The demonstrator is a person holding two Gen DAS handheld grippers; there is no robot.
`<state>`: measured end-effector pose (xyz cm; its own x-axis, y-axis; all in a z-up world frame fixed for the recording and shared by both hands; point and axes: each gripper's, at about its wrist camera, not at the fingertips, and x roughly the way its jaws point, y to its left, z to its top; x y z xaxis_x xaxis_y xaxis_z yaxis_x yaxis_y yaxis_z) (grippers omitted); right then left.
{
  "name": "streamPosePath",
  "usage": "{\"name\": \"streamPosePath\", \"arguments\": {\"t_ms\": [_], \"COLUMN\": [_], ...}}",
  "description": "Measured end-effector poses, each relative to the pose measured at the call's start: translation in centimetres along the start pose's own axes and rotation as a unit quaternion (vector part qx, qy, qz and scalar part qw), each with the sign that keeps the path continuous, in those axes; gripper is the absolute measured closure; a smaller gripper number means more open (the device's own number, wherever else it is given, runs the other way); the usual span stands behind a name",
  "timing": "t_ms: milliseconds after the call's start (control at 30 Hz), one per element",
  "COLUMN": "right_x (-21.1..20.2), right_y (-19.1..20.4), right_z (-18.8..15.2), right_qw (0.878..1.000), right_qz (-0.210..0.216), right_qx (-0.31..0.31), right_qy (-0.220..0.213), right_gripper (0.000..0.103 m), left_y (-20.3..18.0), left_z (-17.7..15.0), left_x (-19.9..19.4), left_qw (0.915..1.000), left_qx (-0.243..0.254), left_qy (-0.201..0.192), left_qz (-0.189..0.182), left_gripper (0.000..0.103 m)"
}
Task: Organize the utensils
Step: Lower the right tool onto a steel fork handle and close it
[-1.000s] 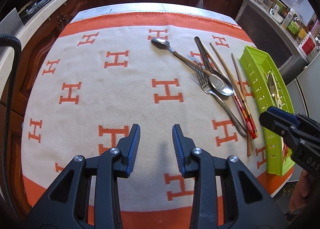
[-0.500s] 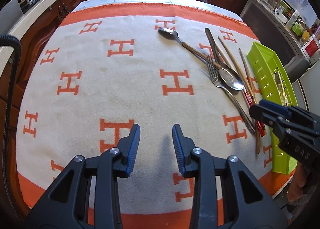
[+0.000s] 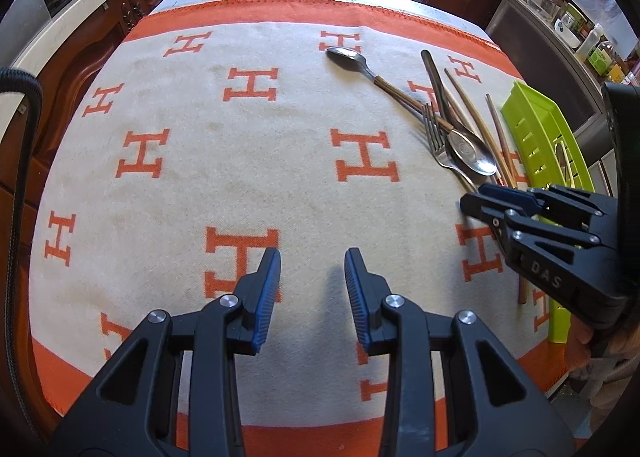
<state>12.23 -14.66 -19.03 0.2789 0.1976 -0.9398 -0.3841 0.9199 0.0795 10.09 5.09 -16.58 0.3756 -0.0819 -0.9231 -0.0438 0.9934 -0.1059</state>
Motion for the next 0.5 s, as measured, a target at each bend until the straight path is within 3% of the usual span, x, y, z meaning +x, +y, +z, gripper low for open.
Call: {"name": "streamPosePath", "arguments": {"t_ms": [167,233,500], "right_x": [0.7,0.8,-0.2], "right_y": [0.6,0.8,1.5], "right_z": [0.9,1.0,-0.4], "right_qw": [0.999,0.999,0.999], "right_qz": [-0.017,-0.028,-0.009], "right_qx": [-0.032,-0.040,-0.035], "right_qy": [-0.005,-0.004,0.002], "right_gripper": [0.087,0.097,0.099], "left_y": [0.3,0.3,0.5], "left_z": [-0.1,-0.1,-0.2], "left_x": [0.0,-0.1,-0.4], "left_qw": [1.0000,1.0000,1.0000], "left_qx": [-0.004,-0.006,-0.008], "left_qy": [0.001,0.000,-0.002], "left_qz": [0.001,0.002,0.005], "left_gripper": [0.073,0.073,0.073]}}
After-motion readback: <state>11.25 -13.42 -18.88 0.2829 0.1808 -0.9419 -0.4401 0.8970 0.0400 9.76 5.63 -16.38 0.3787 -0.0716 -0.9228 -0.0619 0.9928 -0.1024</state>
